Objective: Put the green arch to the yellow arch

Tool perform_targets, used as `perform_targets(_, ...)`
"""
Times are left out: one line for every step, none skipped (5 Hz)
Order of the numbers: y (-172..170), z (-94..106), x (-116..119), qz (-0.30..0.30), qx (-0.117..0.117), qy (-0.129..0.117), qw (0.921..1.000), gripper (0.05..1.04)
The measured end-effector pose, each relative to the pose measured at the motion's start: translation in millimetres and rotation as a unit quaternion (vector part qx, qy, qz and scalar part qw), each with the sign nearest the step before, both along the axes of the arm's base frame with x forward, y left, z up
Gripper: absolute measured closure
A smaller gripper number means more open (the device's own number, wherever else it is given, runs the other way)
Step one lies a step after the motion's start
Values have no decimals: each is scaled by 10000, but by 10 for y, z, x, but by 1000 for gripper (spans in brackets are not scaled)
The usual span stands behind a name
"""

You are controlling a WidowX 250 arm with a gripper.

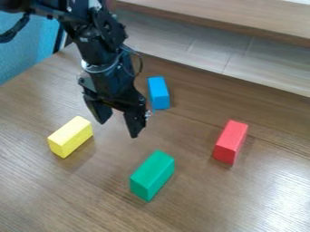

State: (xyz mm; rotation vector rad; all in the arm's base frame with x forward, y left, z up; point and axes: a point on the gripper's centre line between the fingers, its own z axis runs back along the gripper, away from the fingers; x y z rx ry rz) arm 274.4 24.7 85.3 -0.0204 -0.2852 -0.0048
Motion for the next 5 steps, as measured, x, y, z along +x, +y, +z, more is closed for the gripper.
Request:
perform_targets(-80, -33, -20, -109, -198, -6, 9997, 82)
perform_targets(-224, -108, -55, -316, -333, 60, 9989, 82)
perform_targets(-292, -146, -85, -421, -374, 75, 9984, 82)
perform_targets(-385, -183, -117, -550, -413, 90, 9976, 82)
perform_targets(-467, -197, -128, -651, -464, 72, 9968, 82)
